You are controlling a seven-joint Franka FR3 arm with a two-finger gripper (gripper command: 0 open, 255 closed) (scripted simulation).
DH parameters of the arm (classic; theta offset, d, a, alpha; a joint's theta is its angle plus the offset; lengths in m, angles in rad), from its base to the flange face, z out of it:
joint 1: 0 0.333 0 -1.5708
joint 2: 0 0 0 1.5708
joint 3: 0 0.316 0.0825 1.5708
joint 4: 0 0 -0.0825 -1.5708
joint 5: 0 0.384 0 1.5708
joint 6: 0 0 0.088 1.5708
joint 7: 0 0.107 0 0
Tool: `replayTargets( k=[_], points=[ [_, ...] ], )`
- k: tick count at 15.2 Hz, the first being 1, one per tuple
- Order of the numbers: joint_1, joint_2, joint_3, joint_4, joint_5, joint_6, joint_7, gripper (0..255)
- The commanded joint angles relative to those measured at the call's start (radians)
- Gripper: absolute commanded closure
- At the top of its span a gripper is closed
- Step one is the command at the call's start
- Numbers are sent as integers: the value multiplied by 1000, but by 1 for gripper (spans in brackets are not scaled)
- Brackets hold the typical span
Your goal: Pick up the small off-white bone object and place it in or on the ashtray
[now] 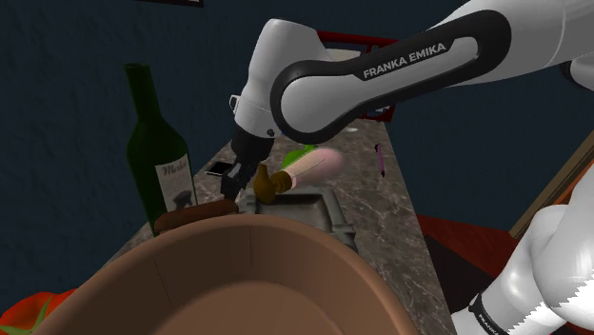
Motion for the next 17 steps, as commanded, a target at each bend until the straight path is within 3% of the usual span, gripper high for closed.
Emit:
replayTargets(
  k=[1, 17],
  points=[
    [0, -1, 0, -3, 1, 1, -1, 255],
    [-7, -50, -5, 160, 7, -208, 14, 255]
  ],
)
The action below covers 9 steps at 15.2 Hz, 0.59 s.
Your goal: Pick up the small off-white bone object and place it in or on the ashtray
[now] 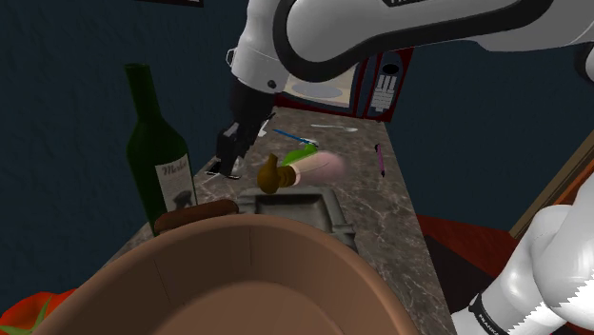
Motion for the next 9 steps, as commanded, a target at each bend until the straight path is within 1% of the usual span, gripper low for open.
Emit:
replayTargets(
  k=[1, 7, 9],
  points=[
    [-2, -6, -1, 20, 2, -26, 0, 255],
    [-3, -8, -3, 88, -2, -95, 9, 255],
    [-14, -95, -16, 11, 43, -102, -28, 255]
  ],
)
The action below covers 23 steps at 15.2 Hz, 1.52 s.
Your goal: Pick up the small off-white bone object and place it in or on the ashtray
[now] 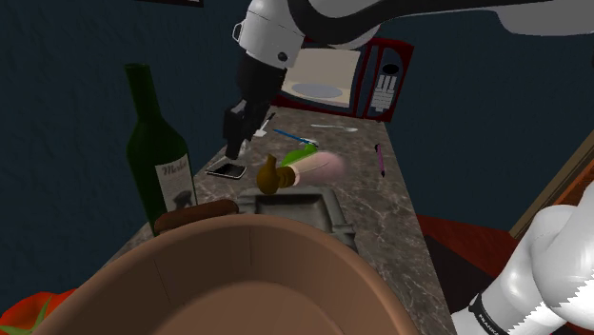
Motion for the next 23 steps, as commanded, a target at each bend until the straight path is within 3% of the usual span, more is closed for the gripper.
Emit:
replayTargets(
  k=[1, 9, 23],
  points=[
    [-10, -85, -16, -69, 43, -15, -36, 255],
    [-3, -432, -122, -322, 156, -122, -160, 255],
    [11, -432, -103, -508, 186, 61, -196, 255]
  ],
)
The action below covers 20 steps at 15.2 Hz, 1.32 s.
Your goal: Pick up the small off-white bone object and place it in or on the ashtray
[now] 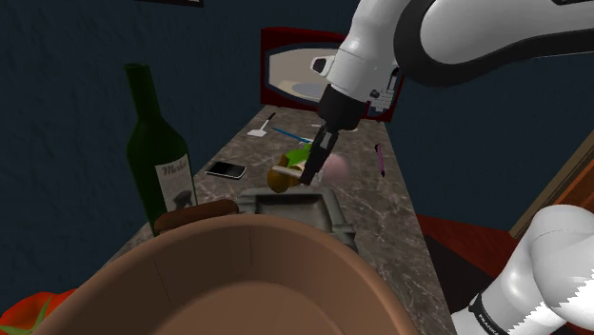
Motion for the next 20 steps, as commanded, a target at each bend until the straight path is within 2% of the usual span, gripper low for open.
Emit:
replayTargets(
  k=[1, 6, 14, 15, 20],
  points=[
    [1, 4, 3, -23, 4, 26, -5, 255],
    [6, 16, 12, -77, 16, 91, -18, 255],
    [6, 15, 12, -77, 16, 90, -18, 255],
    [6, 15, 12, -77, 16, 90, -18, 0],
    [6, 16, 12, -77, 16, 90, -18, 0]
  ],
)
